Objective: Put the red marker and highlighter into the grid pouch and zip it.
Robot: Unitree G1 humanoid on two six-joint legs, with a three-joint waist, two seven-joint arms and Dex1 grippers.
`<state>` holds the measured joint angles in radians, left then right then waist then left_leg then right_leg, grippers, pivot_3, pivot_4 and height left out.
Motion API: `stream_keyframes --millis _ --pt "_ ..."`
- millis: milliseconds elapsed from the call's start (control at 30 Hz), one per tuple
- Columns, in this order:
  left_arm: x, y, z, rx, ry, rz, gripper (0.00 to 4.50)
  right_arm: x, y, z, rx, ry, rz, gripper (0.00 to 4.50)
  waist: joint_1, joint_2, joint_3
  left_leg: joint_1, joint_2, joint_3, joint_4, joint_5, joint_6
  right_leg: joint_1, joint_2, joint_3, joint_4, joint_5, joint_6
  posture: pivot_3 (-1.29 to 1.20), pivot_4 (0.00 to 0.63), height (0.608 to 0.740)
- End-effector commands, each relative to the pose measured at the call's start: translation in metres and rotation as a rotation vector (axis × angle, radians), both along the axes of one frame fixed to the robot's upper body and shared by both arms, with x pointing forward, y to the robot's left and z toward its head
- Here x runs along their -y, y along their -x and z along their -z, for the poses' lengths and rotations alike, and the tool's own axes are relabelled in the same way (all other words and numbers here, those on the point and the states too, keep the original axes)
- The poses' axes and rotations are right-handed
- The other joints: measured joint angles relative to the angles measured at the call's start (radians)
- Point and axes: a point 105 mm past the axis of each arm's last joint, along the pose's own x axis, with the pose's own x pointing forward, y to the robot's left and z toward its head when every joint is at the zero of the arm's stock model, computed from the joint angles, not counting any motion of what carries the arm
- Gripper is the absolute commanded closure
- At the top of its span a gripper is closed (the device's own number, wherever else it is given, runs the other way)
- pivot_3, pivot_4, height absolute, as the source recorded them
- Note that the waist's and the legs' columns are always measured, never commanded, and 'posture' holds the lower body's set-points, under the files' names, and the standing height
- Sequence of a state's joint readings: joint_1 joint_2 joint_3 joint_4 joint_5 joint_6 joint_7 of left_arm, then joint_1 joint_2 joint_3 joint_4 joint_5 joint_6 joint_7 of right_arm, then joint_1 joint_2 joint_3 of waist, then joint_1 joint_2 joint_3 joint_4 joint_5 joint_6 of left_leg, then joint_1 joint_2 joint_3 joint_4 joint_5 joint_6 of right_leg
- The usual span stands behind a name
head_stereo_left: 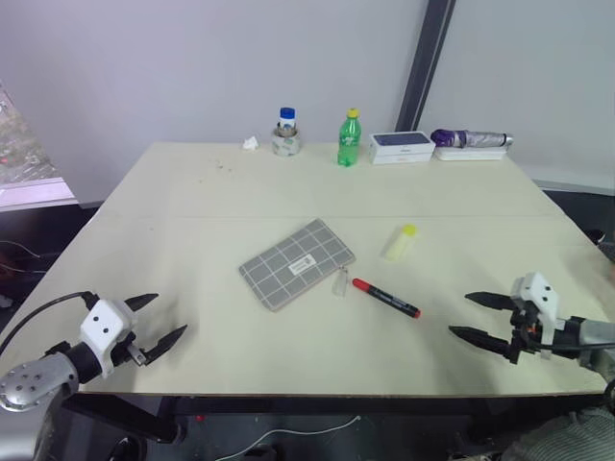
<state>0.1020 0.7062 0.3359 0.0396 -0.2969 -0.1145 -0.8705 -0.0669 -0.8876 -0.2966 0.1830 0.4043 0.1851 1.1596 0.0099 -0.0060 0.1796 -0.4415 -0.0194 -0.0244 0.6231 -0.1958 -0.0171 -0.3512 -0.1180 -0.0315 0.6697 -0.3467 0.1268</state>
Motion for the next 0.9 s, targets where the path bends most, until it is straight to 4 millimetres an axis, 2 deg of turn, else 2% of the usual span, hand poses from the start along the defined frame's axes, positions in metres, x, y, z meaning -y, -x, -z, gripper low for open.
stream_keyframes --millis 33,400,667,700,767,900 --pt "-0.005 0.0 -0.006 0.036 -0.008 -0.014 0.0 0.01 -0.001 -0.013 0.051 0.036 0.013 0.06 0.0 0.0 0.0 0.0 0.0 0.0 0.0 0.0 0.0 0.0 0.0 0.0 0.0 0.0 0.0 0.0 0.15 0.74" --pt "-0.005 0.001 -0.001 0.007 -0.028 -0.032 0.0 0.0 -0.012 -0.011 0.082 0.051 -0.003 0.06 0.001 0.0 0.0 0.0 0.0 0.0 0.0 0.0 0.0 0.0 0.0 0.0 0.0 0.0 0.0 0.0 0.15 0.74" --pt "0.0 -0.001 -0.007 0.055 -0.025 -0.023 0.0 -0.002 -0.025 -0.017 0.108 0.013 0.044 0.06 0.0 0.0 0.0 0.0 0.0 0.0 0.0 0.0 0.0 0.0 0.0 0.0 0.0 0.0 0.0 0.0 0.15 0.74" --pt "0.002 -0.003 -0.007 0.065 -0.038 -0.016 0.0 -0.004 -0.029 -0.018 0.115 0.003 0.049 0.6 0.0 0.0 0.0 0.0 0.0 0.0 0.0 0.0 0.0 0.0 0.0 0.0 0.0 0.0 0.0 0.0 0.15 0.74" --pt "0.005 -0.007 -0.008 0.092 -0.067 -0.007 0.0 -0.009 -0.035 -0.021 0.136 -0.004 0.045 1.33 0.0 0.0 0.0 0.0 0.0 0.0 0.0 0.0 0.0 0.0 0.0 0.0 0.0 0.0 0.0 0.0 0.15 0.74" --pt "0.026 -0.019 -0.013 0.151 -0.121 0.076 0.0 -0.041 -0.063 -0.035 0.252 -0.037 0.017 3.55 -0.002 0.0 0.0 0.0 0.0 0.0 0.001 0.0 0.0 0.0 0.0 0.0 0.001 0.0 0.0 0.0 0.15 0.74"
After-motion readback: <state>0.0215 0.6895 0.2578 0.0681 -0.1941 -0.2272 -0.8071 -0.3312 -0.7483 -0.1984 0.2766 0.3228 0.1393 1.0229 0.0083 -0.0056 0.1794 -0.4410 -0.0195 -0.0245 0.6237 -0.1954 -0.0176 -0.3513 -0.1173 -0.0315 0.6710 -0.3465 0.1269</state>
